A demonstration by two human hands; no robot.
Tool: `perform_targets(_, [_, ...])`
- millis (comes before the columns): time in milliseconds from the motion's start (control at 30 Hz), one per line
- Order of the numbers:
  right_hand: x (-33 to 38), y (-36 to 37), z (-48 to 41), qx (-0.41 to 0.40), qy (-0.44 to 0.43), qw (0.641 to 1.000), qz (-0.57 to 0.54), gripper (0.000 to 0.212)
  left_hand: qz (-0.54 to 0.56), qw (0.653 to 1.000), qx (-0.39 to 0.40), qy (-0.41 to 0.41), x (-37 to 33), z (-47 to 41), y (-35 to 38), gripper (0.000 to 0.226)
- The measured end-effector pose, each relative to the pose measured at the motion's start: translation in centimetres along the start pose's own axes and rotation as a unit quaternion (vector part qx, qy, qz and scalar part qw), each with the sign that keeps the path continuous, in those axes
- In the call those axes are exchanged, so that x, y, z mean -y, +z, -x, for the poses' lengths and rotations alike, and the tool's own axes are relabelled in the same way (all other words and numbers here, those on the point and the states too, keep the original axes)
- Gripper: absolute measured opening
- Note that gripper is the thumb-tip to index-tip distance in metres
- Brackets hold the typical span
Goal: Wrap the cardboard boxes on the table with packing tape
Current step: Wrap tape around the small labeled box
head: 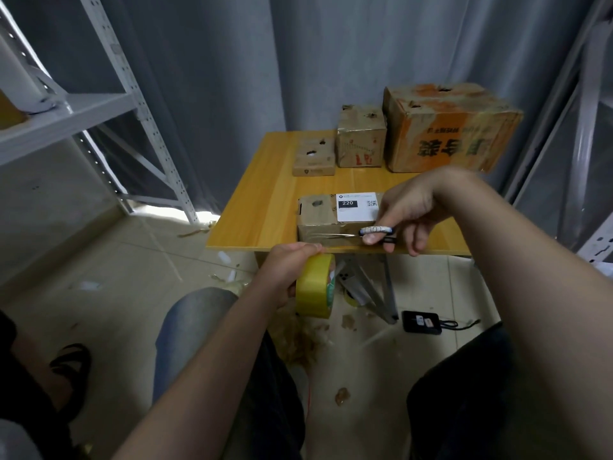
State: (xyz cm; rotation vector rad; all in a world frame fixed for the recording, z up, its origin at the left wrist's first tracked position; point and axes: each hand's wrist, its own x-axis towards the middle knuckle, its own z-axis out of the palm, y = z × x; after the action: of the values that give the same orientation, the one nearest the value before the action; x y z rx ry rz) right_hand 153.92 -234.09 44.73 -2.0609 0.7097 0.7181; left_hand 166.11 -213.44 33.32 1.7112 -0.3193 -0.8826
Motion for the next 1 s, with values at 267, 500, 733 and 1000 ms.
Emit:
perform_targets(267, [0.1,0.2,-1.6,-0.013,-0.016,1.0,-0.009,0.058,-0.001,1.0,-0.011,-0.013,0.6,0.1,0.8,0.015])
perform_targets(500, [-0.7,-0.1,-2.7,-0.056,-0.037,0.998,-0.018,0.062,0.015,1.0,-0.01,-0.016,1.1,-0.2,1.0,0.017])
perform_targets(733, [-1.2,-0.2,-3.4,-0.059,-0.045,0.997,-0.026,0.055,0.019,1.0,-0.021,-0.013,1.3,-0.2,1.0,0.018])
perform_targets(1000, [-0.6,-0.4,-4.0,-0.043,-0.012,0.999,-0.03,0.034,0.024,0.999,-0.019,-0.027,1.7,0.1,1.3,0.015])
